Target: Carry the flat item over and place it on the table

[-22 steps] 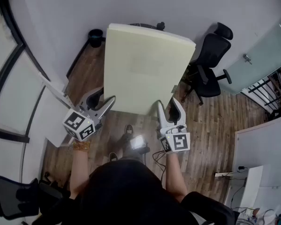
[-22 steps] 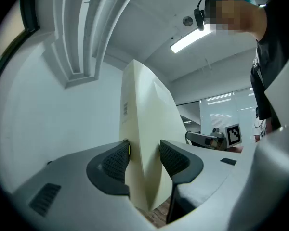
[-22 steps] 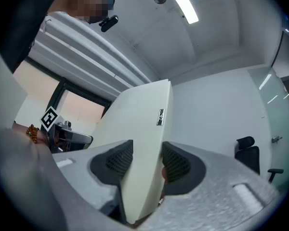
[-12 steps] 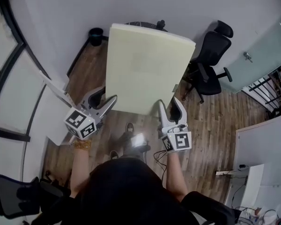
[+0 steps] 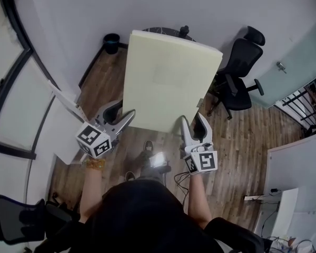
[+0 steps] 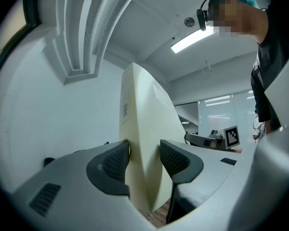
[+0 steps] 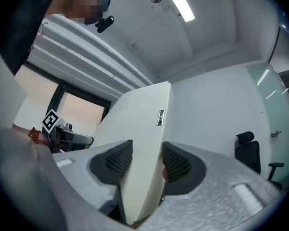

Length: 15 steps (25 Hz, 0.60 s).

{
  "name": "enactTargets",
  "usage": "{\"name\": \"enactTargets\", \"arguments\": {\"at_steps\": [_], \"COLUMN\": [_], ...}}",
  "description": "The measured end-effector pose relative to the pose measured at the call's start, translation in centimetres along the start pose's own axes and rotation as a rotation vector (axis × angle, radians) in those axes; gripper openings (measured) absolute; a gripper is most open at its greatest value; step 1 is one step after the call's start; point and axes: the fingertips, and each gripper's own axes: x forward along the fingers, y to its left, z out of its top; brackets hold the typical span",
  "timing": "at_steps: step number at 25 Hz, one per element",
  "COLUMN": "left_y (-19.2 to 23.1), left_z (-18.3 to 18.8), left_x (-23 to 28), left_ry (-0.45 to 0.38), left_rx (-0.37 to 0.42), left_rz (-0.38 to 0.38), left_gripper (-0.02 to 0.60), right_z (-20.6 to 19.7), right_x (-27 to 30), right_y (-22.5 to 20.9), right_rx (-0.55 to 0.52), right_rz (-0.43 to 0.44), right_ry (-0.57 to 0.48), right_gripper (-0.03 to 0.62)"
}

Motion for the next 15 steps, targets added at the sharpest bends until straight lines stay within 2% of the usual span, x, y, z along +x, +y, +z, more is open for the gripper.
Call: {"name": "enactTargets", "arguments": {"at_steps": [15], "left_y": [2.8], "left_z": [0.1], "left_x": [0.1], "left_ry": [0.009], "left_rx": [-0.015], "left_rz": [0.016], "left_gripper": [0.198], "right_z": [-0.5], "right_x": [2.9], "right_y": [0.6], "right_rx": [-0.001], "right_rz": [0.023], "right_ry": [0.009], "right_gripper": [0.193]}}
